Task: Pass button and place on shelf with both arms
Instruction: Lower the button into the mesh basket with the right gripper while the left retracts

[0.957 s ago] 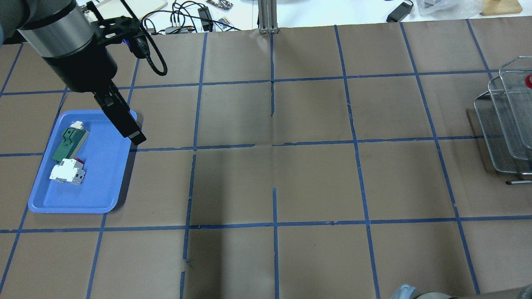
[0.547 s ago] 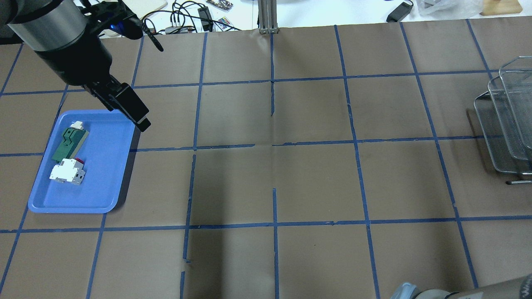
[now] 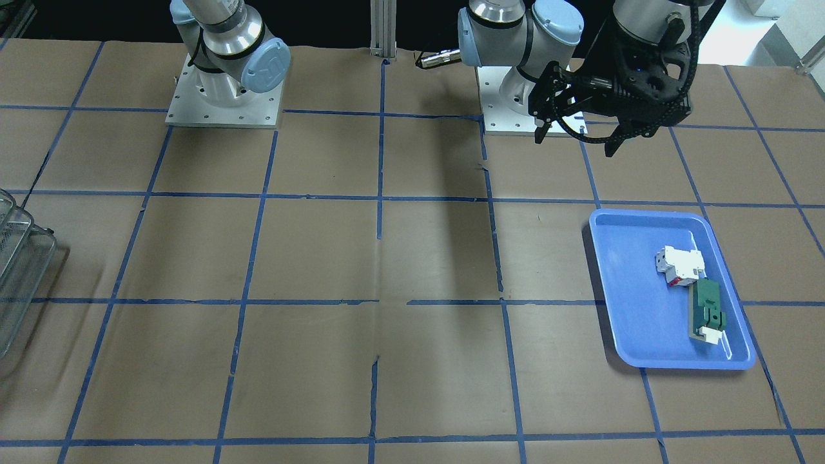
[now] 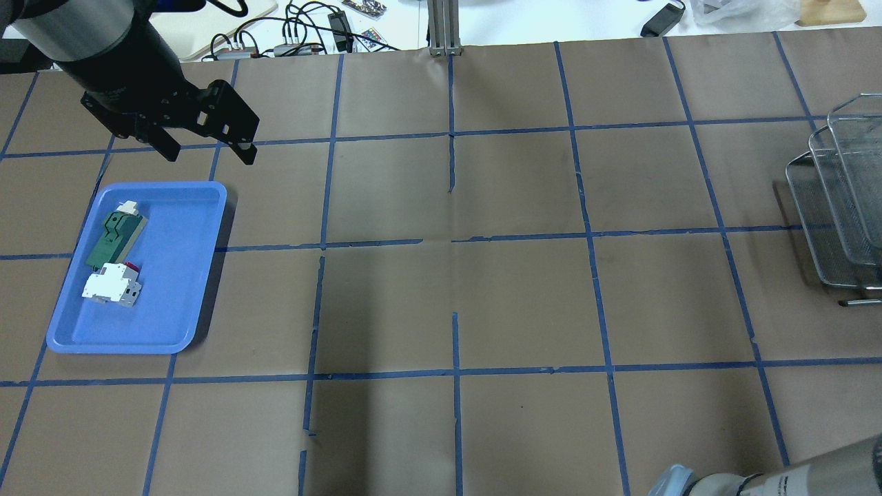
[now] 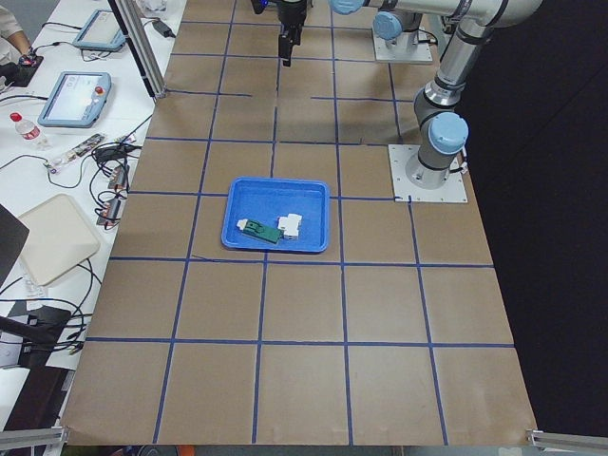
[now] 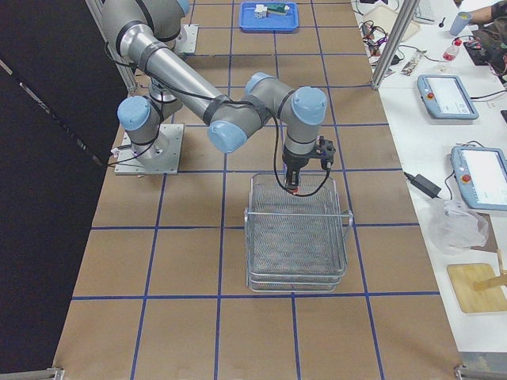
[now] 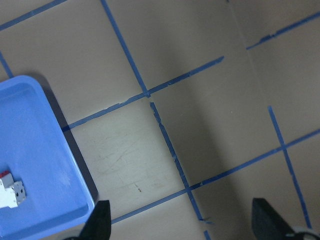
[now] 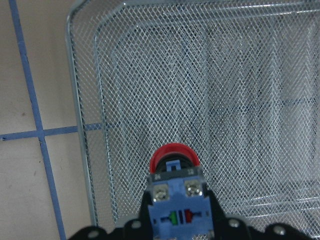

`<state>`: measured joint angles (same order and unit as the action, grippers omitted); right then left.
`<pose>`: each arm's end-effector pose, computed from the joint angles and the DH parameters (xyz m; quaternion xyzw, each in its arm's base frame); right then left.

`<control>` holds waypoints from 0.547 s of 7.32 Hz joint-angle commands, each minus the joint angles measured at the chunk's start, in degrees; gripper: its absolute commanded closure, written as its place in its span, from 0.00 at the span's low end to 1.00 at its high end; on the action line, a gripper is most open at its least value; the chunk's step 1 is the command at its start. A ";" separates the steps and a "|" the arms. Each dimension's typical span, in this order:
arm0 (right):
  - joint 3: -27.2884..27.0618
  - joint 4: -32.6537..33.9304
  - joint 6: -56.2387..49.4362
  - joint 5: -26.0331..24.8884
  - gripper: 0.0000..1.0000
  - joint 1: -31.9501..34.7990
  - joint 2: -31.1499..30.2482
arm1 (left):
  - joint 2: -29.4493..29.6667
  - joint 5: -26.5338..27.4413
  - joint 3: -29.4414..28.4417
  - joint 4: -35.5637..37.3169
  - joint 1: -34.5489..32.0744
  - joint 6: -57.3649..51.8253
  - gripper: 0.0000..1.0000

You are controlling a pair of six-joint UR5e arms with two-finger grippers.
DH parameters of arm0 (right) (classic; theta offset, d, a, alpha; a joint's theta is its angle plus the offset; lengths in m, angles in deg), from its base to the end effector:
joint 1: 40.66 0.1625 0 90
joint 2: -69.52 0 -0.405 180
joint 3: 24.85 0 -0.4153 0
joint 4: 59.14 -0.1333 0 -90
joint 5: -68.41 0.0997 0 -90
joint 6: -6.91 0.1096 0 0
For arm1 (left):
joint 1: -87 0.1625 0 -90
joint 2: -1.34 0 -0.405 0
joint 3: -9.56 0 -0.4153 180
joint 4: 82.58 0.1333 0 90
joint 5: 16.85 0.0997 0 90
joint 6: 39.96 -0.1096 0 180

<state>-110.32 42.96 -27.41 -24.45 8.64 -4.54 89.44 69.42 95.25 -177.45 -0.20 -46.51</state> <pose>-0.3069 -0.5529 0.3615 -0.0558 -0.9981 -0.0104 0.0235 -0.1158 -0.5079 0.5052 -0.0331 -0.9989 0.0143 0.0315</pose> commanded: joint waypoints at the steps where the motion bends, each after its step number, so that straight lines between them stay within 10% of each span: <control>1: -0.31 0.12 -0.04 0.14 0.26 -1.14 0.84 | -0.12 -0.05 -0.44 0.91 0.01 12.67 0.00; 4: 0.13 -0.32 0.31 -0.04 0.05 -1.14 1.47 | -1.08 0.22 0.35 -0.31 -0.26 17.63 0.00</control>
<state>-110.48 42.96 -27.30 -24.43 7.54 -2.87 88.65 69.60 95.29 -177.27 -0.29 -29.89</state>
